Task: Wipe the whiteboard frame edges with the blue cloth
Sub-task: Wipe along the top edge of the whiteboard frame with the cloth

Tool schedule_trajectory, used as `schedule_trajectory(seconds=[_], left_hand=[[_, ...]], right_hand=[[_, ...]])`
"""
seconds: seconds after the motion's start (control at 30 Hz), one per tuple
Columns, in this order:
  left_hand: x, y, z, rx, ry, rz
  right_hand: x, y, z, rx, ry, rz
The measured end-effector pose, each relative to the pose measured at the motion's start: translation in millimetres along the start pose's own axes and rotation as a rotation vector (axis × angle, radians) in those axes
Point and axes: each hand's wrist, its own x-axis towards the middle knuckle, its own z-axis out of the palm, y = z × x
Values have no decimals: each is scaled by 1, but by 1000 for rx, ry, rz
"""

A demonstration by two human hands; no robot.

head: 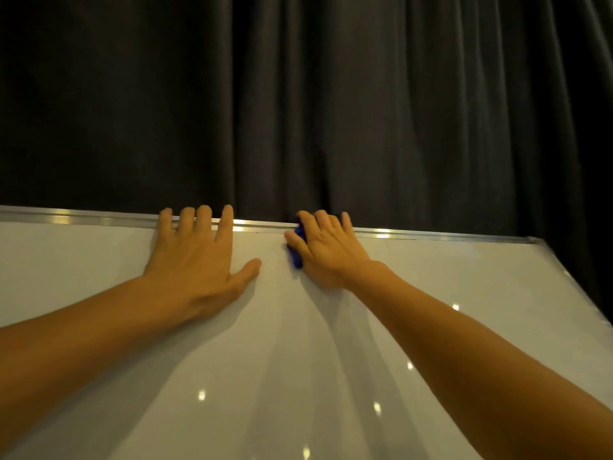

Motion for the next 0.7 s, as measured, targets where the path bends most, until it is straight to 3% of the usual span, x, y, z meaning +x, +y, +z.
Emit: schedule_trajectory(seconds=[0.07,0.17,0.33,0.47,0.6,0.7], left_hand=[[6,31,8,22,13,-18],[15,84,17,11,41,-41],[51,166,29,27,26,-106],[68,191,32,30,-9,-170],[76,214,36,34,-24,-122],[82,239,33,5,-36,-52]], right_hand=[[-23,86,8,-78,-58,75],[-41,169,15,-1,-63,222],[-35,168,48,161,15,-4],[-35,210,51,112,75,-141],[-54,304,48,33,39,42],[-55,323,44,-23,-72,174]])
